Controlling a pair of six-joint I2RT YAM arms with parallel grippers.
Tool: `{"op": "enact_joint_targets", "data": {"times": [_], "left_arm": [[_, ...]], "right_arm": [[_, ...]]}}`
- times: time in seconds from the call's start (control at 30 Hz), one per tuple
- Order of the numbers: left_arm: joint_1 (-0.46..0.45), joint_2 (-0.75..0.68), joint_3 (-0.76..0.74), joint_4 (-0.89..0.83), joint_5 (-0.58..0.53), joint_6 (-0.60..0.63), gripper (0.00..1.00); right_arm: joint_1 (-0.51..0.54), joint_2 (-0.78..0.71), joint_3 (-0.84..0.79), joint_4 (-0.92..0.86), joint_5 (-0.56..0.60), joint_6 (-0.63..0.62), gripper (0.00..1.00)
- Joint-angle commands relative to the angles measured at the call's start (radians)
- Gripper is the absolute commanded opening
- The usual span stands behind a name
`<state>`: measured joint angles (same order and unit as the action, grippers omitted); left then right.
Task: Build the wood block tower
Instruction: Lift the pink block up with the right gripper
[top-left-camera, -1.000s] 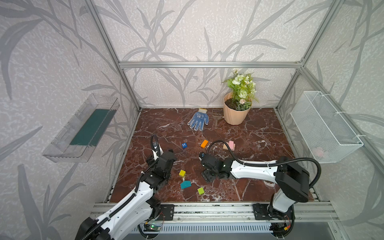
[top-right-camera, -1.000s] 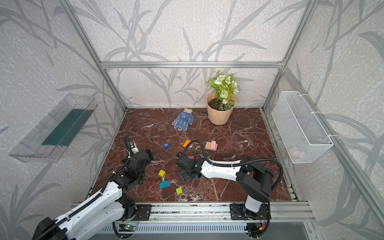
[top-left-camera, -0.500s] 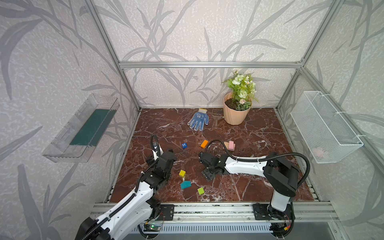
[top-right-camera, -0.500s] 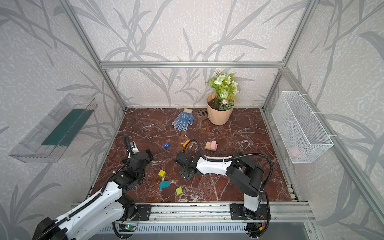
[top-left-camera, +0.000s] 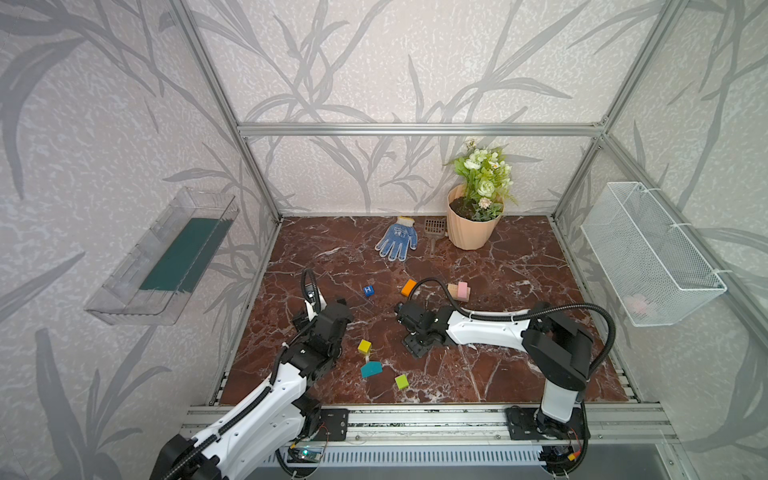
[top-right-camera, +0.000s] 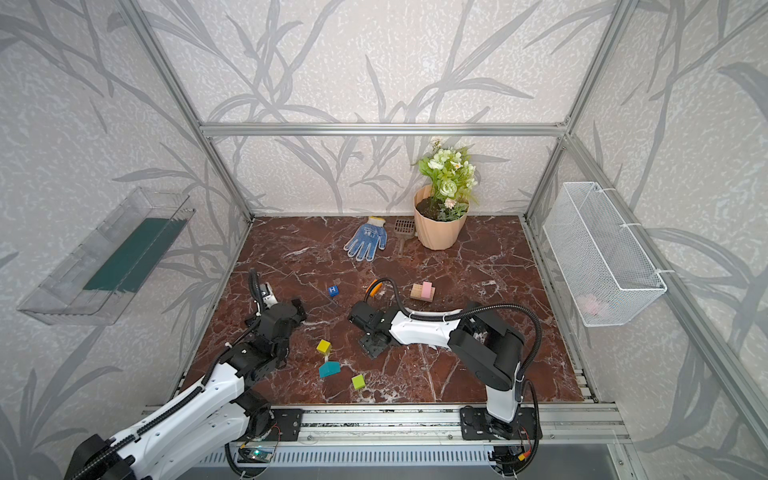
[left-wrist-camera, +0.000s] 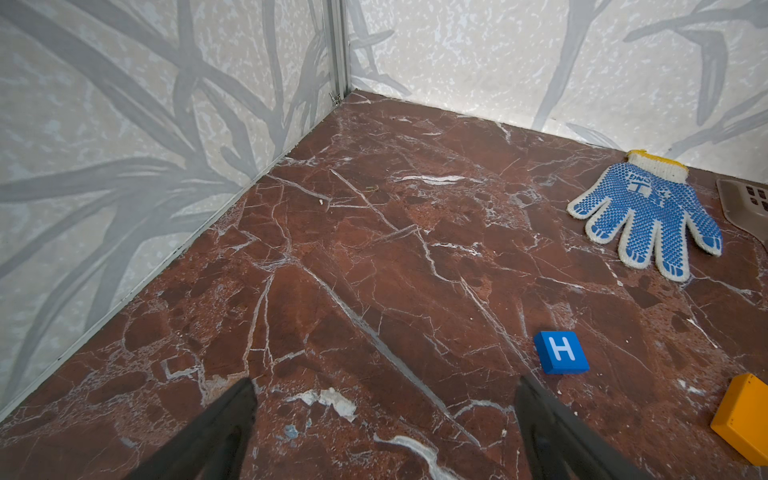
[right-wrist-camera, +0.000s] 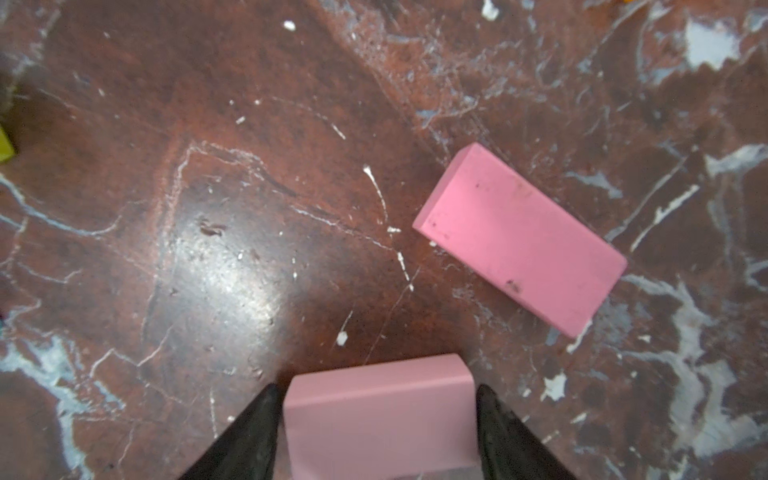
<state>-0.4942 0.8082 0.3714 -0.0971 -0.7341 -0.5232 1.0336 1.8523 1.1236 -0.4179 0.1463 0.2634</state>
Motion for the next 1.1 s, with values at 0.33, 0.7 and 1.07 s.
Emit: {"op": "enact_joint_targets", "data": {"times": [0.33,0.7,1.07], "left_arm": [[0.003,-0.004,0.012,0.001,-0.015,-0.006,0.97],[0.003,-0.008,0.012,0.003,-0.013,-0.004,0.97],[0.003,-0.024,0.003,0.005,-0.009,-0.003,0.97]], "right_arm": [[-0.035,-0.025,0.008,-0.052,0.000,0.001,0.54],[-0.040,-0.374,-0.125,0.046,-0.041,0.001,0.39],[-0.041,-0.837,-0.433,0.379,-0.115,-0.139,0.11]]}}
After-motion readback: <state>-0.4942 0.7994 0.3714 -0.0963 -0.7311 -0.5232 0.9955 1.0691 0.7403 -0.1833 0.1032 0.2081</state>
